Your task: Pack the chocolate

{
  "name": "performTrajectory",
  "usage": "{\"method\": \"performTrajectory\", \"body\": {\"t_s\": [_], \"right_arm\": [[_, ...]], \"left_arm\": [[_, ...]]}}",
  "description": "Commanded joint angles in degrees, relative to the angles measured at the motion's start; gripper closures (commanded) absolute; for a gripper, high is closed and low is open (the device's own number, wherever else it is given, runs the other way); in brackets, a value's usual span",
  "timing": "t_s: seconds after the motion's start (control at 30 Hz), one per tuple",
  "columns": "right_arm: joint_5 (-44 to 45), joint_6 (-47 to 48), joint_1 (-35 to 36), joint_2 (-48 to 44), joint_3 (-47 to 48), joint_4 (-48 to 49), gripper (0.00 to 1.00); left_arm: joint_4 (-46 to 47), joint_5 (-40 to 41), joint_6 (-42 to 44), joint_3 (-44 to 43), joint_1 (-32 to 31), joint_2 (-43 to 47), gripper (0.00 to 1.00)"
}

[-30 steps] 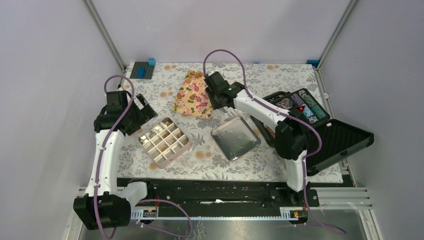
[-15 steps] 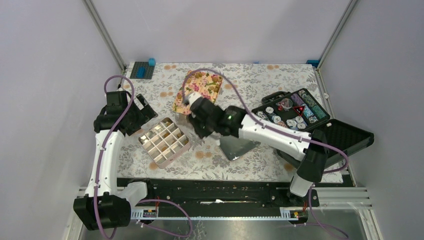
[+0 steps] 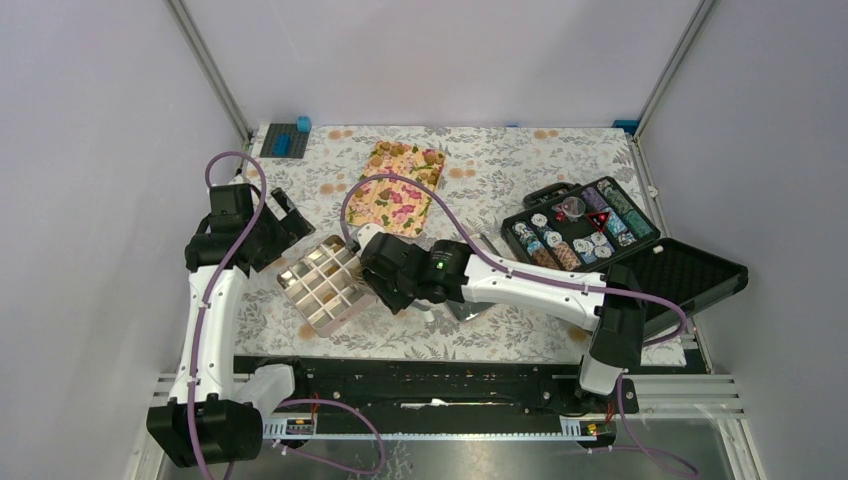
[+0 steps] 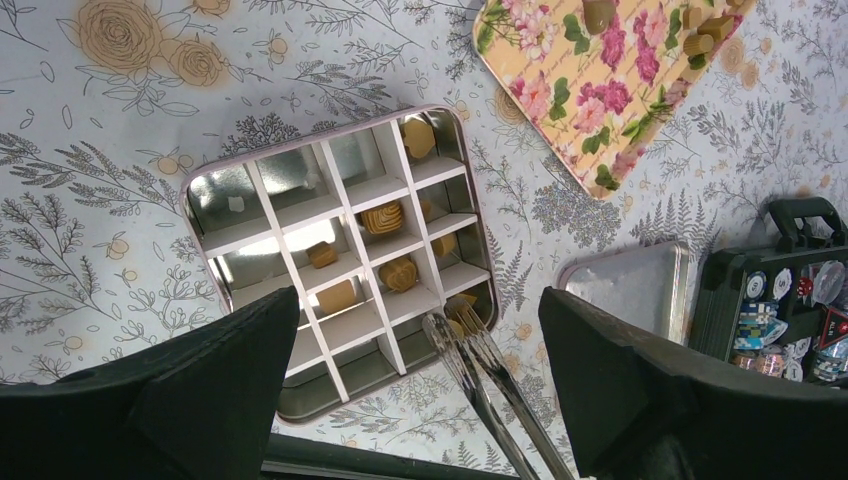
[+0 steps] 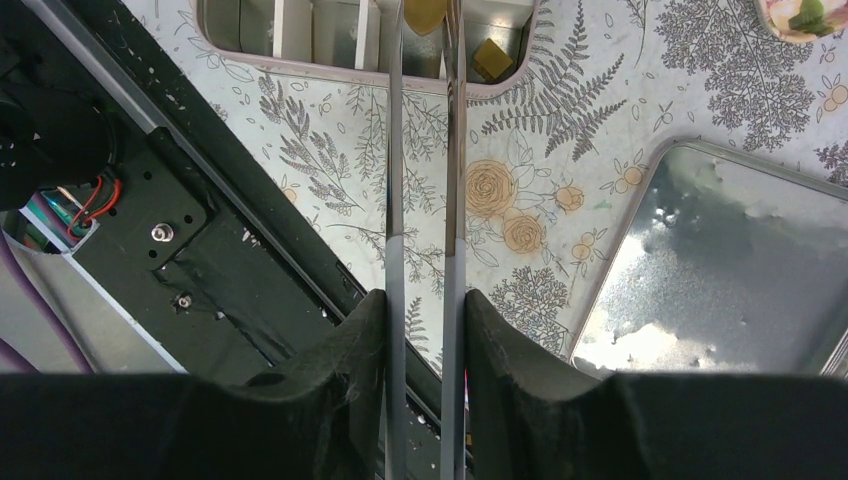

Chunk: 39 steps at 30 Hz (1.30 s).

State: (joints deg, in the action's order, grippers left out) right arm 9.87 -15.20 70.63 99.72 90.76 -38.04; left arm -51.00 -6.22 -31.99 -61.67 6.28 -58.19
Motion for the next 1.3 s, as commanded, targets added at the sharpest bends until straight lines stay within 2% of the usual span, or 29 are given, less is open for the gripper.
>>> {"method": "performTrajectory", "body": {"t_s": [0.0,0.17,0.4,0.57,0.63,0.8,0.87,1.07,1.27], "right_arm": [[0.9,-0.3,0.1,0.2,0.4,1.2,0.76],[1.0,0.7,0.4,1.0,1.1,0.5,0.73],[1.3,1.4,0.6,1.5,2.0,-0.3,0.58],[1.7,1.5,0.9,1.3,2.6,-0.5,0.55],[2.0,1.6,1.0,1.1,2.6,-0.5,0.57],[5.5,1.9,0.9,-0.8,2.4,0.3,0.82],[8.3,3.0,0.9,-2.2,2.6,0.5,0.87],[18.0,6.9,-1.9,-5.2,2.5,1.0,0.85],[12.2,4.7,-16.2,-7.6,-1.3,6.9,0.82]], "left_arm": [[0.4,-1.2,0.0,-1.2,0.3,0.9,0.01],[0.5,-1.2,0.0,-1.7,0.3,0.2,0.01],[0.5,-1.1,-0.1,-1.8,0.3,0.0,0.01],[0.4,-1.1,-0.1,-1.7,0.3,0.1,0.01],[0.3,-1.1,-0.1,-1.7,0.3,0.1,0.01],[0.3,-1.2,0.0,-1.6,0.3,0.1,0.01],[0.3,-1.3,0.0,-1.7,0.3,0.1,0.01],[0.4,-0.5,-0.2,-1.4,0.3,0.0,0.01],[0.5,-0.3,-0.2,-0.6,0.3,-0.2,0.01]]}}
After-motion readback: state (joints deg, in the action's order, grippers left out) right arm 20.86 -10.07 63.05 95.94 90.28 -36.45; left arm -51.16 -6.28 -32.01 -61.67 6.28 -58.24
